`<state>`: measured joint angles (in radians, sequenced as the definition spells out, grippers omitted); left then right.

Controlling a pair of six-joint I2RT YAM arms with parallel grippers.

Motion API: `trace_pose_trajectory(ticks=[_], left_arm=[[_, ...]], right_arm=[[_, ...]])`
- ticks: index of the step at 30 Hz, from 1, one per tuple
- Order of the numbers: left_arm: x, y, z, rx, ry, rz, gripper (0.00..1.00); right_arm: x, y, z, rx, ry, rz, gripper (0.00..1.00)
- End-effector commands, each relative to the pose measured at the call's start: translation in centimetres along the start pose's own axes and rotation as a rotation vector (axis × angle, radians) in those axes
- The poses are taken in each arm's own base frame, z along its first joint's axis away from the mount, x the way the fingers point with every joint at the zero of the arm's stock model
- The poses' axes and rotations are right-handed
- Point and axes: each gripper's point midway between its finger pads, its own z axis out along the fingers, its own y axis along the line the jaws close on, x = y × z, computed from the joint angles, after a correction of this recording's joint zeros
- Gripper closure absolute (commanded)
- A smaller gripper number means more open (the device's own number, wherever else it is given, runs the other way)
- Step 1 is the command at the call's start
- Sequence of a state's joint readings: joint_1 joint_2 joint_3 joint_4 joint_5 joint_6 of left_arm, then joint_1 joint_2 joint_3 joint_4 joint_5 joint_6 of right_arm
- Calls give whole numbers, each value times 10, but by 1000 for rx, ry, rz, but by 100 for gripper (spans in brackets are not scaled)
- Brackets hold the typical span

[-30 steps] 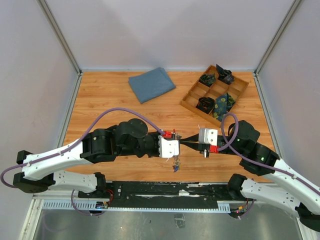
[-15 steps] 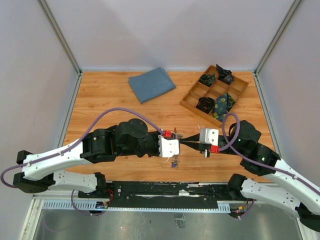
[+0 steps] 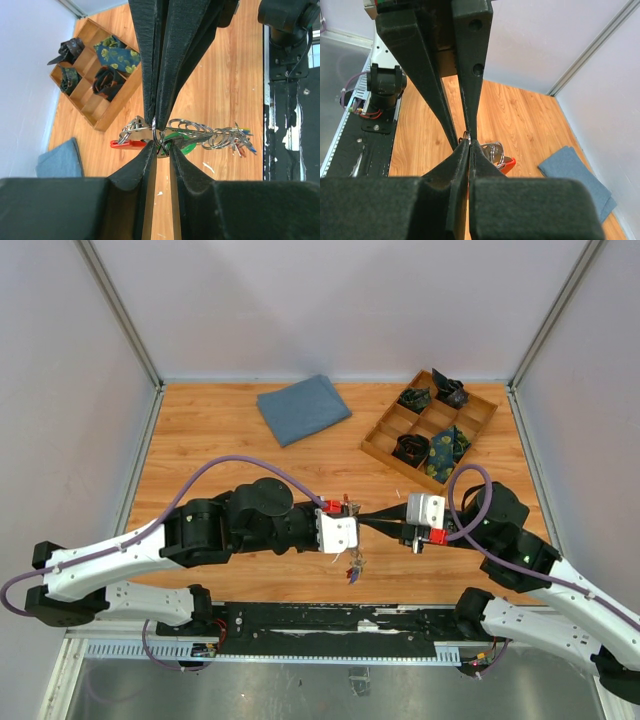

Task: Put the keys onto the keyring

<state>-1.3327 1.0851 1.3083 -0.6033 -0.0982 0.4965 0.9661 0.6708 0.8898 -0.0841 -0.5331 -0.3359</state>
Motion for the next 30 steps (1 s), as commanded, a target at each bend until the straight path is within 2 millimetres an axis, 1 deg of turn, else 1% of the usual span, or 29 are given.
trace_pose_trajectory(ticks=[1, 11, 15, 21, 25, 30], left_arm=[[-16, 8, -6, -41, -74, -20, 79], [-28, 15, -13, -79, -137, -45, 79], [-34, 23, -19, -121, -174, -70, 72], [-48, 34, -36, -183, -278, -115, 64], [-53, 35, -41, -195, -328, -134, 63], [-62, 25, -39, -140, -378, -141, 62]], right_arm=[[-31, -7, 1, 44, -130, -22, 100], [-34, -17, 2, 114, -188, 10, 100], [-34, -17, 1, 122, -198, 19, 100], [-38, -17, -3, 121, -198, -4, 100], [-43, -13, -2, 97, -217, -7, 100], [-47, -11, -2, 83, -235, -6, 100]])
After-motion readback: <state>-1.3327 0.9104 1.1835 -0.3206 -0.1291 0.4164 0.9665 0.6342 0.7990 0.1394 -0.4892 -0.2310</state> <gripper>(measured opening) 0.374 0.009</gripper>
